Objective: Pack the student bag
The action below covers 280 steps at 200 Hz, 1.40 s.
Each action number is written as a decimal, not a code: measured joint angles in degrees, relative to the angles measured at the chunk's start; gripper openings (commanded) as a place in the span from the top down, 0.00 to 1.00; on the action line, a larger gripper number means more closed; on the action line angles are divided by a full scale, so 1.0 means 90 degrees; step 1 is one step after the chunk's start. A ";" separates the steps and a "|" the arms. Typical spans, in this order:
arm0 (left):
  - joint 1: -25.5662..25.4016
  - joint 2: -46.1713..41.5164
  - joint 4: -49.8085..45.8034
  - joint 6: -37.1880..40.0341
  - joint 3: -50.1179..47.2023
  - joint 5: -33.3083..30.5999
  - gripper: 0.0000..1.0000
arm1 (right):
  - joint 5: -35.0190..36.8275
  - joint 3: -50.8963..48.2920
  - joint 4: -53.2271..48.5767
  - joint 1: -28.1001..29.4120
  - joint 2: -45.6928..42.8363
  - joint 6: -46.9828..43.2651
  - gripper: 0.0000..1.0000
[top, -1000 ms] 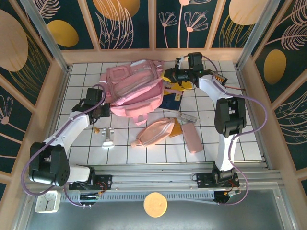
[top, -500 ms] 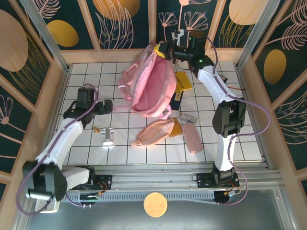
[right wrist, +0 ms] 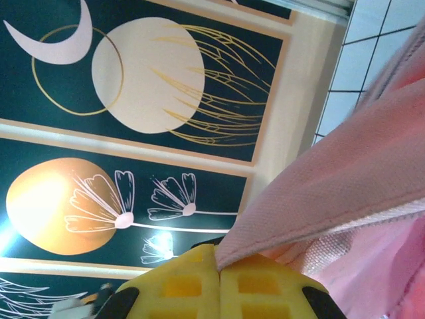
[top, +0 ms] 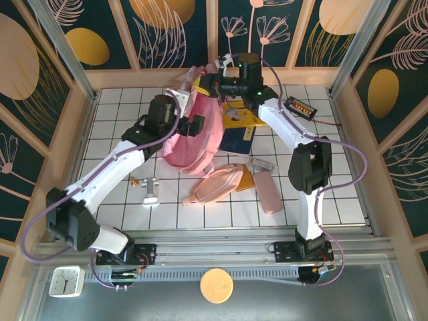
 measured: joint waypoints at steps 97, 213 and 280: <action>0.0017 0.1015 -0.1311 0.0126 0.1066 -0.1455 1.00 | 0.0012 -0.0420 0.0041 -0.0080 0.0092 0.0000 0.50; 0.0301 0.3990 -0.5088 -0.0874 0.6448 -0.0716 1.00 | 0.2234 -0.3381 -0.2744 -0.0206 -0.2429 -0.3439 0.19; 0.0304 0.4294 -0.5586 -0.1146 0.6931 -0.0471 1.00 | 0.2594 -0.2744 -0.2982 0.0277 -0.0576 -0.4223 0.64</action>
